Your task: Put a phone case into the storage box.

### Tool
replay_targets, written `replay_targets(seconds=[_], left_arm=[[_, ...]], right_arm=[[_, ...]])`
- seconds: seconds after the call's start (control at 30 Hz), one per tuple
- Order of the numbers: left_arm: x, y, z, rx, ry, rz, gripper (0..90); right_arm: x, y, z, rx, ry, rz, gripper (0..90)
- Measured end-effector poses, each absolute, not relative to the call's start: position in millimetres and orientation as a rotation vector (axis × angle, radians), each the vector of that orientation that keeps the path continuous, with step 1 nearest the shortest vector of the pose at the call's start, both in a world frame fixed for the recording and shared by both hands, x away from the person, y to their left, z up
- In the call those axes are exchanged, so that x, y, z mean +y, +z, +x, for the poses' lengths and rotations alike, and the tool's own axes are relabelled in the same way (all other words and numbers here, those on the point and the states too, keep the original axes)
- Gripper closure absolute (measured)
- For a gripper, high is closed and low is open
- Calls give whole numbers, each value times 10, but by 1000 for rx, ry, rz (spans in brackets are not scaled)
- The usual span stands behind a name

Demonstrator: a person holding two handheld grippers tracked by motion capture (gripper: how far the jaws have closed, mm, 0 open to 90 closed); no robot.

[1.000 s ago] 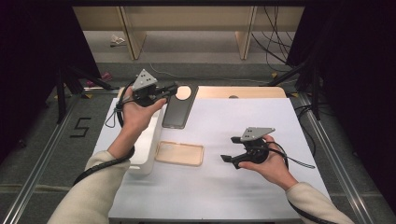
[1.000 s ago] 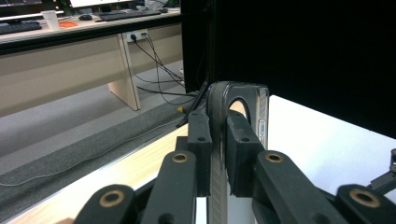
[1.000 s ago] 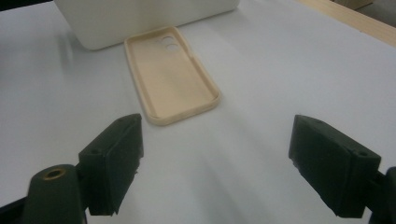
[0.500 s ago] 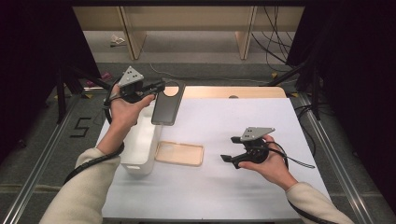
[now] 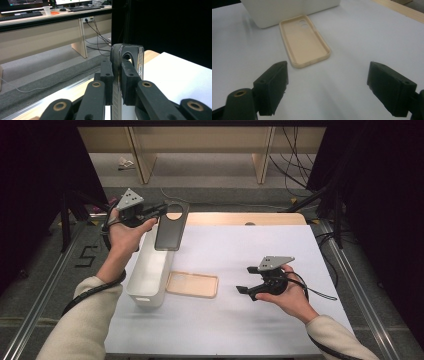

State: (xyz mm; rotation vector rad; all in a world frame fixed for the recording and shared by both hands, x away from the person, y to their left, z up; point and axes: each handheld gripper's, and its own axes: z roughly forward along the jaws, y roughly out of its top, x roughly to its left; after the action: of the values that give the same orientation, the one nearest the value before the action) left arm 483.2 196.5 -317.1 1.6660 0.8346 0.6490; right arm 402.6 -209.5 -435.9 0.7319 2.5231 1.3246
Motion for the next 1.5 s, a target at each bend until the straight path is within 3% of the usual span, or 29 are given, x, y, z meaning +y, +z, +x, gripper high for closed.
replay_targets(seconds=[1.5], left_arm=[[2286, -3288, 5165, 924, 698, 1666, 812]], right_arm=[[-2098, -4365, 4040, 2524, 1340, 738, 184]])
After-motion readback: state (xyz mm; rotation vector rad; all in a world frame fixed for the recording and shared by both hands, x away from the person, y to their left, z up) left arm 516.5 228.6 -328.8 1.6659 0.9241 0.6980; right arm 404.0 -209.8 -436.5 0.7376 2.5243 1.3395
